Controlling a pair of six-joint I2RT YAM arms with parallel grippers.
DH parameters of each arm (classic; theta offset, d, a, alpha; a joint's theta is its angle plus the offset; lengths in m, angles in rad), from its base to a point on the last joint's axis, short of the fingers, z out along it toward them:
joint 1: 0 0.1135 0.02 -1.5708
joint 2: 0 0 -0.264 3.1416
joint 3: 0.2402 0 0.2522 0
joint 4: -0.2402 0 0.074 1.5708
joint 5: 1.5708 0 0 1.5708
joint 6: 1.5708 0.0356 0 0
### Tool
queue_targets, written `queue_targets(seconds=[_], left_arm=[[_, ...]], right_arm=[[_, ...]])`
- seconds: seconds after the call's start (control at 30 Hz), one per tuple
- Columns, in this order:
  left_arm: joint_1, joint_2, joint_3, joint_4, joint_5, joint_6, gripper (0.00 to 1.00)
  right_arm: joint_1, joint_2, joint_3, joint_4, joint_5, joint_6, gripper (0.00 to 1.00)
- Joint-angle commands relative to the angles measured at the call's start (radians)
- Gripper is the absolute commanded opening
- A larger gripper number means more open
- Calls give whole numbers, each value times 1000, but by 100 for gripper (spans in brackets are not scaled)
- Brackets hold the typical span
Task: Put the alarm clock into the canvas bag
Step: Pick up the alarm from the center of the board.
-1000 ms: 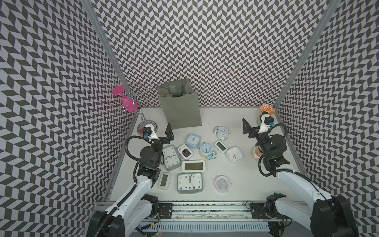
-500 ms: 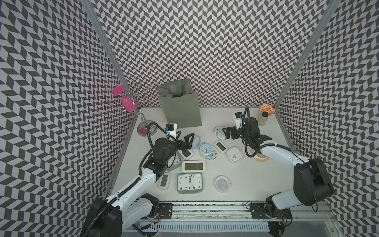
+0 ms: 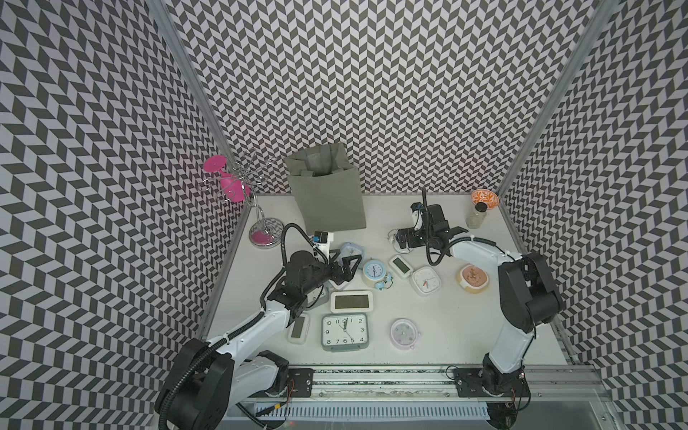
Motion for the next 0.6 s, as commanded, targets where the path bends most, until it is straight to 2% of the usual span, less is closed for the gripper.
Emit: queue_targets(seconds=[0.0,0.27,0.57], left_arm=[[-7,-9,-10,35,26,-9,99],[-7,-11,-12,29,22,-2,99],[-7,-8,-14,25,11,2,99]], right_arm=[[6,41,53,-28,53,-14,99],[7,121,133,-75,24,-60,99],[7,168,161,-93,53,-85,99]])
